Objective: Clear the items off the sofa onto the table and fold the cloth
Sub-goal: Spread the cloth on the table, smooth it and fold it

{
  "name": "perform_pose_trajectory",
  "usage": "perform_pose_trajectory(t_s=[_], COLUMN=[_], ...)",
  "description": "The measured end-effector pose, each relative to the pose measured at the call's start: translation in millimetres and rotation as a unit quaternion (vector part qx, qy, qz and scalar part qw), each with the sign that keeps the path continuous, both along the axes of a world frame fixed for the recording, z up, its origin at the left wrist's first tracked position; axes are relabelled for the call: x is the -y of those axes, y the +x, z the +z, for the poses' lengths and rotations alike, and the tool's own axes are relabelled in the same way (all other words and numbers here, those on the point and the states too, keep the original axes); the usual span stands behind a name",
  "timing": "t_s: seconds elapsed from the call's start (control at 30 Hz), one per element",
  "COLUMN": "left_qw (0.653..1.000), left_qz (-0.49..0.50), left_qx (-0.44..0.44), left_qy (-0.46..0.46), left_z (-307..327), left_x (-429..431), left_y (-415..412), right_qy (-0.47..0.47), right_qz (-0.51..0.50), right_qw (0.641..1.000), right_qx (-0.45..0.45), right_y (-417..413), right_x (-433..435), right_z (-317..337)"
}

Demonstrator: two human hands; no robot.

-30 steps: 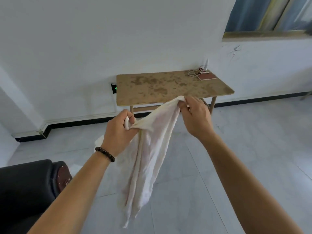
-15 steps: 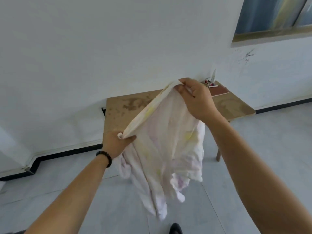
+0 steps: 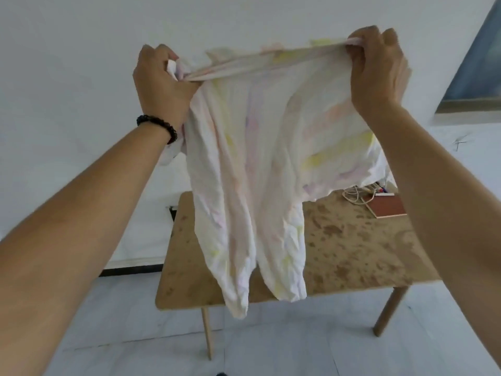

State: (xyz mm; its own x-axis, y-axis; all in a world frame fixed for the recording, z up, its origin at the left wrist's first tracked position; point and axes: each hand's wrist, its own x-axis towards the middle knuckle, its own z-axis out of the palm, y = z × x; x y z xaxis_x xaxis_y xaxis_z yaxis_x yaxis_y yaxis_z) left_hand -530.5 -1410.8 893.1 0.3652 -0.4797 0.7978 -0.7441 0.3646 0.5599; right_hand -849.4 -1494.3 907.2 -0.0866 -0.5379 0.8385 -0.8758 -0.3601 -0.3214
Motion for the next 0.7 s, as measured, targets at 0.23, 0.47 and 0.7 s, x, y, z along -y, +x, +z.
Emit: perform_pose_trajectory(t_s=[0.23, 0.47, 0.7], left_qw=[0.978, 0.76, 0.715], left_qz=[-0.061, -0.055, 0.208], left_qx=[0.065, 0.026, 0.049], left_qy=[0.19, 0.647, 0.666], left_z=[-170, -405, -441], left_x=[93, 27, 3], left_y=[43, 88, 89], right_qy=[0.205, 0.603, 0.587], right_qz=[0.031, -0.091, -0.215], right_qw=[0.978, 0.786, 0.778], right_qx=[0.003, 0.101, 0.062], right_y=[32, -16, -72], right_x=[88, 62, 81], right_z=[-147, -368, -417])
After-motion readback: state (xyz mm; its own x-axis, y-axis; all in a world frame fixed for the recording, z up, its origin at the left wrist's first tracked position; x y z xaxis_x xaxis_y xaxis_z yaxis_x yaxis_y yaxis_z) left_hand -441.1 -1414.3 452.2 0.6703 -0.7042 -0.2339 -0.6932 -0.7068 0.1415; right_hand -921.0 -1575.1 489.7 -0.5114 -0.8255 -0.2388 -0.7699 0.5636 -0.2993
